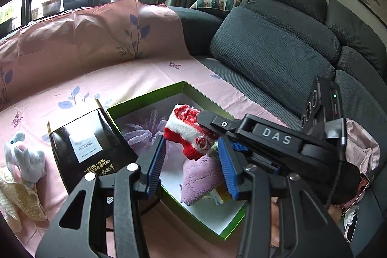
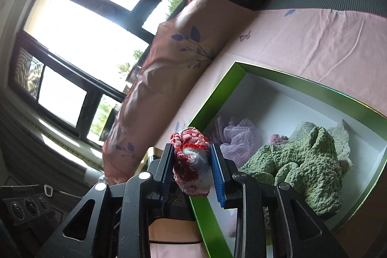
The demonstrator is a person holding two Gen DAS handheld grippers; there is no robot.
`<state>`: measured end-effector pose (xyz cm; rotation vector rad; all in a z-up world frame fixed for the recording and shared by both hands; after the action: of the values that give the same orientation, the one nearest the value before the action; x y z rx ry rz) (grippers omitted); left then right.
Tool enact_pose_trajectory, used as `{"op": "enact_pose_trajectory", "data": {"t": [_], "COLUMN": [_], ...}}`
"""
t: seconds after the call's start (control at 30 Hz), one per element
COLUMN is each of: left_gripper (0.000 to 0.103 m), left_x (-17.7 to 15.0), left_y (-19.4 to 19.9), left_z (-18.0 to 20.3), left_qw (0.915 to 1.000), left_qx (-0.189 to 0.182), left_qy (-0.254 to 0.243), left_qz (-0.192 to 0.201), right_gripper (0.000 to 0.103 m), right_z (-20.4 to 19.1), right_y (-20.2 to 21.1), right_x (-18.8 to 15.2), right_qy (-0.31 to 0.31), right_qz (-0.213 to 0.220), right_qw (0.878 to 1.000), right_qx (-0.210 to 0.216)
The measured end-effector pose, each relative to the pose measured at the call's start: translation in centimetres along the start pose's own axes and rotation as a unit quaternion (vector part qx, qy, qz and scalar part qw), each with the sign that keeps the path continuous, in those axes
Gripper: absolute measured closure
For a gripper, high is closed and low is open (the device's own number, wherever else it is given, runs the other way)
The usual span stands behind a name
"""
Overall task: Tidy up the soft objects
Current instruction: 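Open the right gripper to drop the sock into the box, then move both tools back toward the cream towel on the bed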
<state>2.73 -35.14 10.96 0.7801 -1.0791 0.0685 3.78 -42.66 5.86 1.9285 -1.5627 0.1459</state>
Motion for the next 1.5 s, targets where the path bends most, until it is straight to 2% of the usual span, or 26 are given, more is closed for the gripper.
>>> {"op": "enact_pose_trajectory", "data": {"t": [0.03, 0.1, 0.17, 0.23, 0.3, 0.37, 0.43, 0.53, 0.6, 0.67, 0.7, 0.8, 0.9, 1.0, 1.07, 1.13, 1.2, 1.33, 1.4, 1.5], "left_gripper": [0.059, 0.053, 0.047, 0.04, 0.035, 0.029, 0.029, 0.027, 0.026, 0.027, 0.027, 0.026, 0.024, 0.024, 0.024, 0.024, 0.023, 0.023, 0.023, 0.023], "left_x": [0.1, 0.2, 0.0, -0.9, -2.6, -4.4, -5.8, -7.4, -8.7, -10.4, -10.9, -11.9, -13.0, -13.9, -14.1, -14.2, -14.3, -15.3, -15.9, -16.7], "left_y": [1.0, 3.0, 4.9, 6.8, 8.7, 10.4, 11.8, 13.8, 15.0, 16.5, 17.1, 18.7, 19.2, 19.9, 20.5, 20.8, 21.1, 21.1, 20.4, 19.2], "left_z": [-0.1, -0.9, -2.3, -4.0, -6.2, -9.1, -12.1, -16.6, -19.8, -23.0, -24.0, -26.2, -27.7, -29.1, -29.8, -30.2, -30.6, -31.8, -32.3, -32.8], "left_qw": [0.9999, 0.9996, 0.9988, 0.9978, 0.996, 0.9923, 0.9867, 0.9736, 0.9621, 0.9401, 0.9319, 0.9196, 0.9212, 0.9124, 0.9069, 0.9046, 0.9029, 0.895, 0.8942, 0.8956], "left_qx": [-0.005, -0.007, 0.006, 0.021, 0.046, 0.085, 0.126, 0.184, 0.212, 0.266, 0.282, 0.298, 0.286, 0.305, 0.306, 0.303, 0.308, 0.327, 0.32, 0.319], "left_qy": [0.002, 0.016, 0.032, 0.04, 0.051, 0.072, 0.088, 0.115, 0.152, 0.204, 0.219, 0.249, 0.26, 0.271, 0.285, 0.296, 0.296, 0.302, 0.313, 0.31], "left_qz": [0.008, 0.024, 0.036, 0.049, 0.057, 0.055, 0.054, 0.072, 0.08, 0.063, 0.062, 0.059, 0.046, 0.035, 0.047, 0.05, 0.046, 0.028, 0.013, -0.013], "right_gripper": [0.069, 0.059, 0.033, 0.031, 0.031, 0.031, 0.031, 0.025, 0.022, 0.021, 0.021, 0.018, 0.018, 0.015, 0.015, 0.015, 0.014, 0.013, 0.013, 0.013], "right_z": [0.2, 0.1, -0.3, -0.5, -0.3, -0.5, -1.1, -2.3, -3.3, -4.5, -5.2, -7.1, -9.2, -11.7, -13.4, -15.2, -16.6, -18.3, -19.0, -20.0], "right_y": [0.1, 0.4, 0.8, 0.9, 0.5, 0.3, 0.4, 0.9, 1.4, 1.7, 1.8, 2.0, 1.5, 0.6, -0.3, -1.2, -2.6, -6.3, -8.1, -11.1], "right_x": [0.1, 0.4, 0.4, 0.1, -0.3, -0.4, -0.5, -0.6, -0.9, -1.6, -2.0, -3.4, -5.6, -8.2, -10.1, -12.1, -14.3, -18.4, -20.1, -22.7], "right_qy": [0.0, -0.004, -0.008, -0.012, -0.014, -0.004, 0.005, 0.012, 0.024, 0.045, 0.059, 0.098, 0.115, 0.168, 0.201, 0.217, 0.228, 0.255, 0.272, 0.28], "right_qz": [0.004, 0.014, 0.024, 0.031, 0.03, 0.03, 0.035, 0.052, 0.064, 0.066, 0.065, 0.071, 0.047, 0.033, 0.018, -0.004, -0.039, -0.112, -0.137, -0.182], "right_qw": [1.0, 1.0, 1.0, 0.999, 0.999, 1.0, 0.999, 0.998, 0.997, 0.996, 0.995, 0.992, 0.991, 0.984, 0.979, 0.975, 0.972, 0.96, 0.952, 0.942], "right_qx": [-0.009, 0.0, 0.019, 0.031, 0.018, 0.008, 0.011, 0.027, 0.037, 0.043, 0.043, 0.046, 0.054, 0.04, 0.031, 0.044, 0.052, 0.024, 0.01, 0.011]}}
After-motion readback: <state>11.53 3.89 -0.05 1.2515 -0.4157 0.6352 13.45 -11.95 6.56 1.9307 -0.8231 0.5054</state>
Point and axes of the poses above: each gripper's, at about its wrist camera, not at the fingertips, and y roughly against the way its jaws point, z to its right, x to its top, the point moved 9 cm from there along -y, roughly the way its jaws point, and after that the axes turned 3 degrees about z, right-handed, at the moved point
